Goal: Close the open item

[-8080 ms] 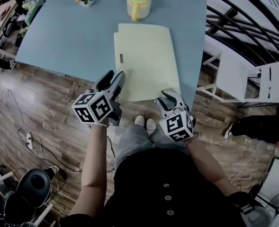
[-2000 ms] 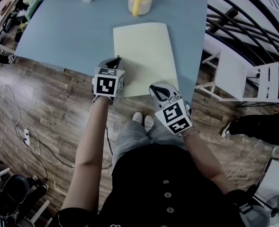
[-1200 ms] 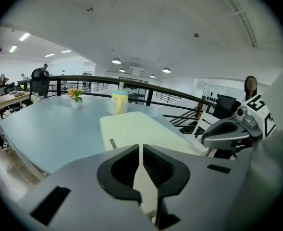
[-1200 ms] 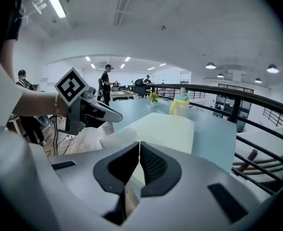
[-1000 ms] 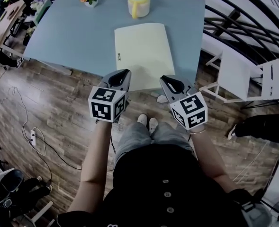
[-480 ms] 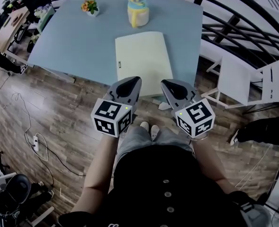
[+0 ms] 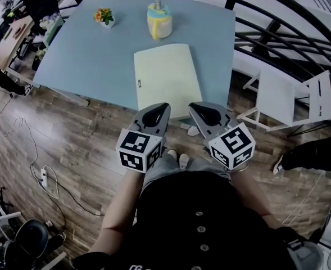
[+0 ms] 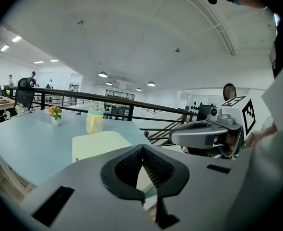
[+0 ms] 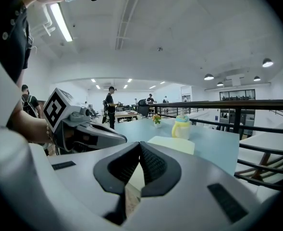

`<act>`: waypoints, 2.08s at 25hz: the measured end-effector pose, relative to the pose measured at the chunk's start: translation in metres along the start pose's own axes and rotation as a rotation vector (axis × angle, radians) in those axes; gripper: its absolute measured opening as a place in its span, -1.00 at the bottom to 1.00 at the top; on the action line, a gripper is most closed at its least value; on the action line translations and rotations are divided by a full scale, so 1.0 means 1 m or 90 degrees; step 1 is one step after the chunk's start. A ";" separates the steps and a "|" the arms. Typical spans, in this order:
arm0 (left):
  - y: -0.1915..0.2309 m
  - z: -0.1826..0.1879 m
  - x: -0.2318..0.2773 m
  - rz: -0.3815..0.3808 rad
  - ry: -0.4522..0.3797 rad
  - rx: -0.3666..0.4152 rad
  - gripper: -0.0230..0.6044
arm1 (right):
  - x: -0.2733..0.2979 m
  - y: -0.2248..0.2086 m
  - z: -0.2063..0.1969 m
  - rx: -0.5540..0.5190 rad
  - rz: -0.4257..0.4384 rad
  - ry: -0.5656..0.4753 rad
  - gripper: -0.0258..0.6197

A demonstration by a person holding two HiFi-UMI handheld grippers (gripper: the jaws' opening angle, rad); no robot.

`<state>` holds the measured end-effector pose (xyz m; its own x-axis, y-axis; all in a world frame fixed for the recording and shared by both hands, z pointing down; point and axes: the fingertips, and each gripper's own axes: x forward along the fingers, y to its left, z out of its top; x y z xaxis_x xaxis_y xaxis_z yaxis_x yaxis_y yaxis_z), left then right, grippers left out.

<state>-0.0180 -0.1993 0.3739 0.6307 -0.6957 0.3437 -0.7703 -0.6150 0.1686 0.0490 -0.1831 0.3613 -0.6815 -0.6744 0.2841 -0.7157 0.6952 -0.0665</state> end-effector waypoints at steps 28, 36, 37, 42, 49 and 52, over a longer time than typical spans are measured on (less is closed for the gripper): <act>-0.001 -0.046 -0.012 -0.001 0.060 -0.035 -0.87 | -0.002 0.015 -0.033 0.045 0.013 0.045 -0.91; -0.009 -0.048 -0.008 -0.028 0.070 -0.075 -0.87 | 0.001 0.016 -0.036 0.044 0.015 0.053 -0.91; -0.009 -0.048 -0.008 -0.029 0.071 -0.075 -0.87 | 0.001 0.016 -0.036 0.044 0.015 0.052 -0.91; -0.007 -0.050 -0.006 -0.027 0.073 -0.073 -0.87 | 0.003 0.017 -0.037 0.049 0.021 0.053 -0.91; -0.007 -0.052 -0.005 -0.026 0.074 -0.070 -0.87 | 0.006 0.017 -0.040 0.050 0.026 0.061 -0.91; -0.008 -0.054 -0.004 -0.029 0.079 -0.063 -0.87 | 0.007 0.018 -0.043 0.048 0.026 0.067 -0.91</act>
<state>-0.0195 -0.1714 0.4212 0.6535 -0.6127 0.4444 -0.7505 -0.6011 0.2748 0.0385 -0.1648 0.4027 -0.6930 -0.6139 0.3780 -0.7003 0.6977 -0.1508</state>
